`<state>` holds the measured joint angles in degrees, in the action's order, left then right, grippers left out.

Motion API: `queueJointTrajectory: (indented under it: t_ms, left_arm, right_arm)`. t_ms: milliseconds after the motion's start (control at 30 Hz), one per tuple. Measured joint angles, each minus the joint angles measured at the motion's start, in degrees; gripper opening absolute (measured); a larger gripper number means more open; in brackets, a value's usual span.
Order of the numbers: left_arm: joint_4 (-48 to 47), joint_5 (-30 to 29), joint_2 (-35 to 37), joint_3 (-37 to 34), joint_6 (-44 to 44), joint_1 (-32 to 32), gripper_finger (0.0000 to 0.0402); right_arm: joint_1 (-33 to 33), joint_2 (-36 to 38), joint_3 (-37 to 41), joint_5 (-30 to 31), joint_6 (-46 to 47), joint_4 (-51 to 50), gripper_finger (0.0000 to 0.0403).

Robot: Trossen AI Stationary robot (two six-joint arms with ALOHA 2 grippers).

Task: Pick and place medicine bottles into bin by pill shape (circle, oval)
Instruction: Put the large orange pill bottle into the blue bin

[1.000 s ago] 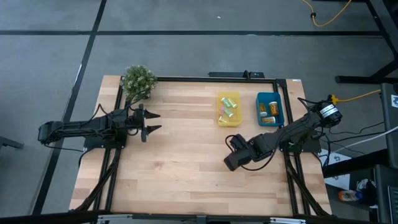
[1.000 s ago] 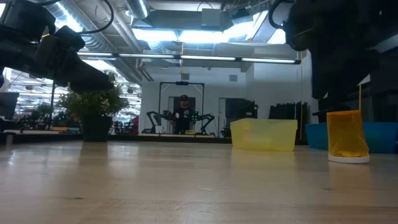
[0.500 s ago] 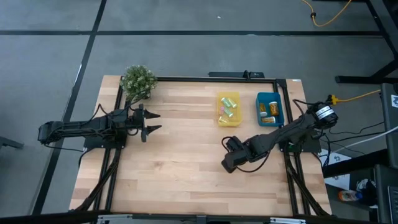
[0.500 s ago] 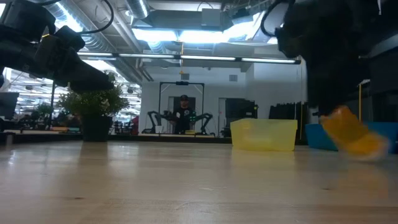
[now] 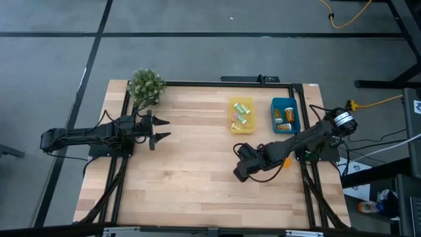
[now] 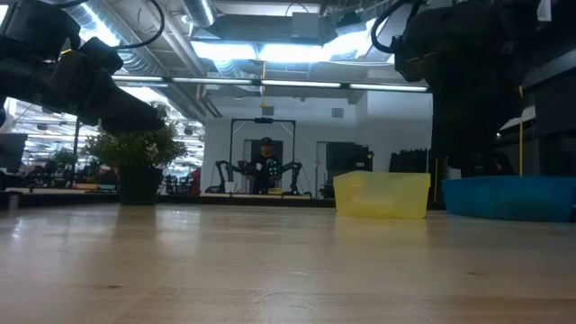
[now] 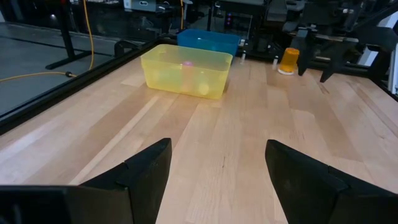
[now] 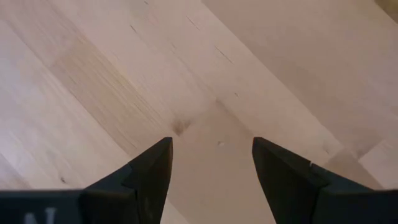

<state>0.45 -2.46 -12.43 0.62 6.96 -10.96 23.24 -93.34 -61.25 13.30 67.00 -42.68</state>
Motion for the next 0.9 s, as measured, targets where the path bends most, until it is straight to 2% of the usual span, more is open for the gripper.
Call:
queueJointTrajectory:
  t_ms: [200, 433, 567, 767, 900]
  left_arm:
    - [0.00, 0.01, 0.01, 0.00, 0.00, 0.00, 0.0254]
    - [0.01, 0.01, 0.01, 0.00, 0.00, 0.00, 0.0254]
    - [0.00, 0.02, 0.00, 0.00, 0.00, 0.00, 0.0254]
    - [0.01, 0.01, 0.00, 0.00, 0.00, 0.00, 0.0254]
    - [0.02, 0.01, 0.00, 0.00, 0.00, 0.00, 0.0254]
  right_arm:
    - [0.01, 0.26, -0.09, -0.89, 3.44, -4.83, 0.0224]
    - [0.28, 0.57, -0.09, -2.70, 24.85, -25.29, 0.0224]
    - [0.28, 0.57, -0.11, -4.16, 32.19, -32.89, 0.0224]
    - [0.28, 0.57, -0.11, -11.99, 37.61, -36.21, 0.0224]
    - [0.28, 0.57, -0.11, -13.38, 38.41, -35.56, 0.0224]
